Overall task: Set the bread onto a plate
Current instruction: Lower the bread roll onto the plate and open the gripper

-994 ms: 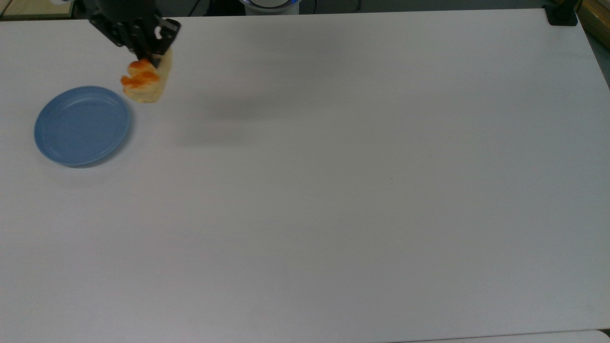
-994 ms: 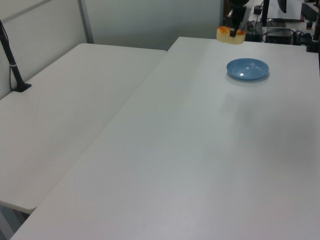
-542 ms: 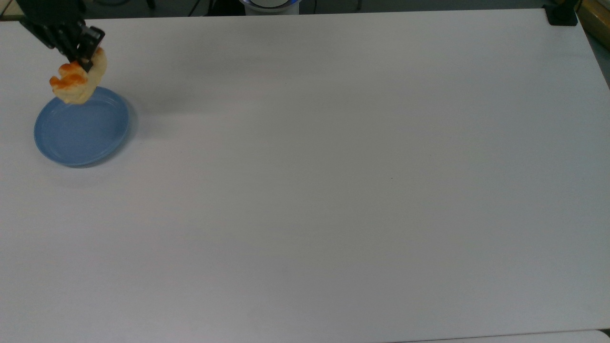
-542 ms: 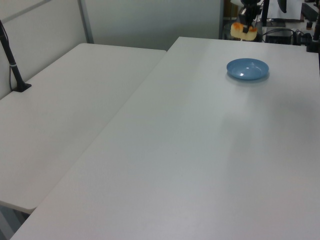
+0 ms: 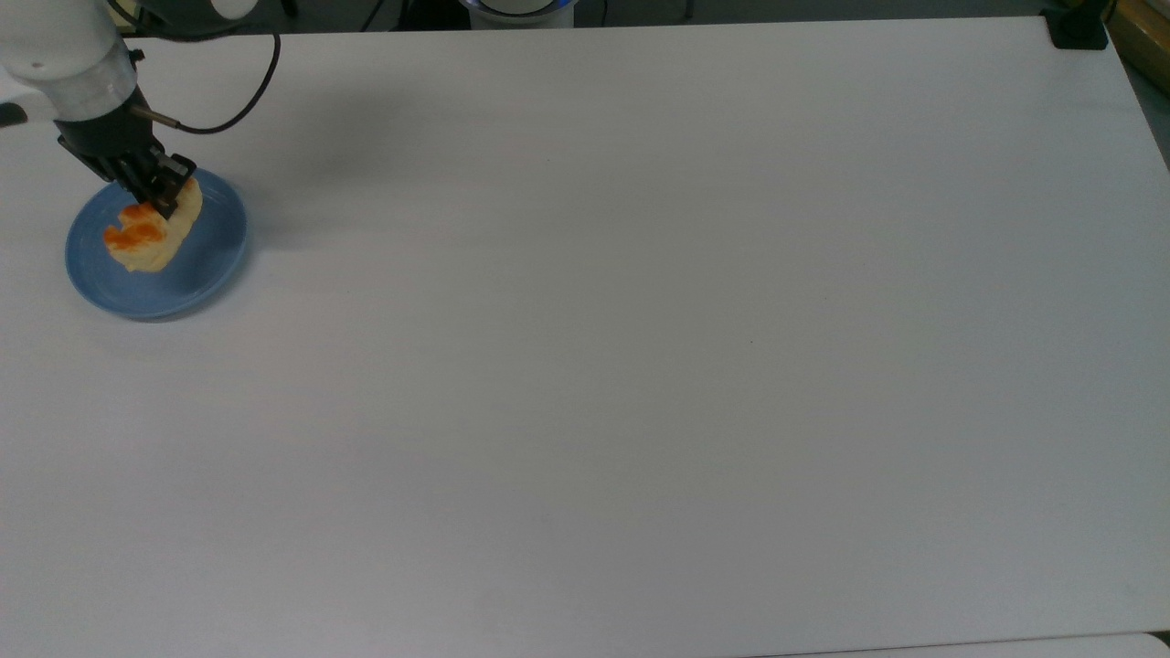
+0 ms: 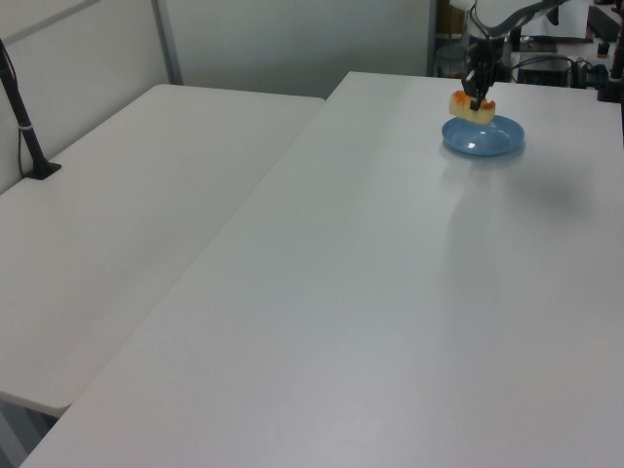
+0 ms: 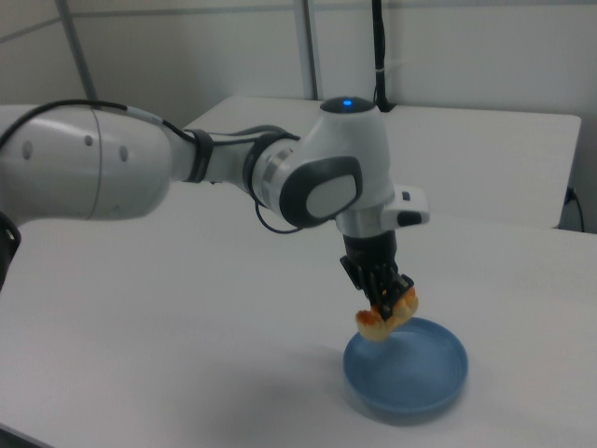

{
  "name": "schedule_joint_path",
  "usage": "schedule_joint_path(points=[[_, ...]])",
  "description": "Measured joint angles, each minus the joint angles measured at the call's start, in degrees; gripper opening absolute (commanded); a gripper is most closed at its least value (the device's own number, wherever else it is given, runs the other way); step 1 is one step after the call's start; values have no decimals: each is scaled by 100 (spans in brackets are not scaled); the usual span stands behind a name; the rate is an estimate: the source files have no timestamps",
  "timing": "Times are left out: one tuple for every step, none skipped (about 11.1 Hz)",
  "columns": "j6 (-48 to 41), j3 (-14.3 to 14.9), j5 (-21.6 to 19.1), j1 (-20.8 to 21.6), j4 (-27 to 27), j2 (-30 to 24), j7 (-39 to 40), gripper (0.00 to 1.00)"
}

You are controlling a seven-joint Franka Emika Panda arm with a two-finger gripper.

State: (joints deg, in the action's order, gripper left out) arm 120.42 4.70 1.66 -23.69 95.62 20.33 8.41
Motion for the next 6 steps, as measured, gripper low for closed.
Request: schedule_joint_path(points=[[109,0,0,-40,49,111,0,15],[215,0,0,-76,81,225,0,15],[295,0,0,-99,87,324,0,31],[332,0,0,-113,90,390,0,72],[343,0,0,-123,92,418,0,100],[368,0,0,-141,94,447,0,100]])
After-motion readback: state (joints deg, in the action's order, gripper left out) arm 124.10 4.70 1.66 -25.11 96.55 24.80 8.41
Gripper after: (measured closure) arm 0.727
